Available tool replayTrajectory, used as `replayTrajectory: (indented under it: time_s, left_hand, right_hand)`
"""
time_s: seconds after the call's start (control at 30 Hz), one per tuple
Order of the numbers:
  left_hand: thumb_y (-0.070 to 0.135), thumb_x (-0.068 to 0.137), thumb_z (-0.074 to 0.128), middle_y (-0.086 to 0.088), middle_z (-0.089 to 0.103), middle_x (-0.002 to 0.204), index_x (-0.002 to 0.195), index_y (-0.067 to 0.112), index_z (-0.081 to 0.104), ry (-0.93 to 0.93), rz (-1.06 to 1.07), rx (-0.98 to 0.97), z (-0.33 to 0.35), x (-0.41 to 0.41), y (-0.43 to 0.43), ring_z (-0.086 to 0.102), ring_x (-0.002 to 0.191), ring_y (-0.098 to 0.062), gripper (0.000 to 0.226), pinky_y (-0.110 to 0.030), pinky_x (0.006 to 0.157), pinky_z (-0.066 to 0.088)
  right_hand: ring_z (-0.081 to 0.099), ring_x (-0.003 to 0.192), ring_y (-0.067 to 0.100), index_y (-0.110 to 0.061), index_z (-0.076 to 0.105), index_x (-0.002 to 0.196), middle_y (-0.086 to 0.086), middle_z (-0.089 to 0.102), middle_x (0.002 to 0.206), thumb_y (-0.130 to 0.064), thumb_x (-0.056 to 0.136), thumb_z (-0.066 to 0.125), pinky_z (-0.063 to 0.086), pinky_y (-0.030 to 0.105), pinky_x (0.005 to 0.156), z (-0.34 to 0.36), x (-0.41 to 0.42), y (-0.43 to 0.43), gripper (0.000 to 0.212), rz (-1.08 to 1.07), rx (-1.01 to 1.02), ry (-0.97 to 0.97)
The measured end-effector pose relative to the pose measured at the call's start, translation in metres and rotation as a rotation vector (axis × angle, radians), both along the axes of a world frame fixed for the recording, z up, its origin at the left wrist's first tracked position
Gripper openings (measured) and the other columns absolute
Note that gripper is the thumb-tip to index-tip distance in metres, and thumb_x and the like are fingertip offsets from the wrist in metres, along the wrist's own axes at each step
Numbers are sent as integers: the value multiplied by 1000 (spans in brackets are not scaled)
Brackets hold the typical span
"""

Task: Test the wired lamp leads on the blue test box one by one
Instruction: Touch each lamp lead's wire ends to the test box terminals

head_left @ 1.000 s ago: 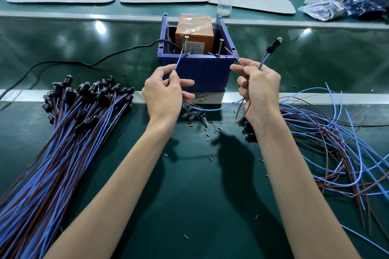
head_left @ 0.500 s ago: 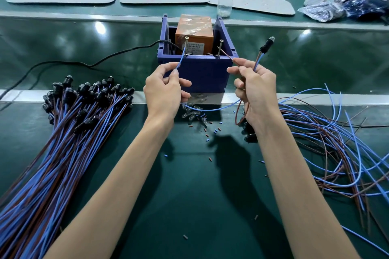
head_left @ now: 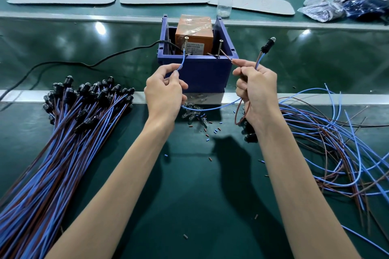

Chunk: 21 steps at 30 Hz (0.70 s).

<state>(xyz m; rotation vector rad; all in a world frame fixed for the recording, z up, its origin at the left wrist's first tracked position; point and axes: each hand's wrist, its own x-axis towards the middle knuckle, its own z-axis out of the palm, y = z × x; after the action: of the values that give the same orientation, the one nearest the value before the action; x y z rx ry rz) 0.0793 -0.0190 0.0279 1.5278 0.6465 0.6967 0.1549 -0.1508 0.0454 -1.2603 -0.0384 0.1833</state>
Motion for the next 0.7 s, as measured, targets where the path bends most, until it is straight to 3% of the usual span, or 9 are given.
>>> replayTrajectory:
  time_s: [0.7]
  left_hand:
    - [11, 99, 45, 10, 52, 56, 96, 24, 64, 0, 7, -25, 3, -3, -4, 42, 41, -3, 23, -16, 43, 37]
  right_hand:
    - [27, 37, 3, -5, 64, 82, -7, 52, 52, 6, 91, 38, 20, 15, 34, 0, 2, 0, 30, 4, 21, 6]
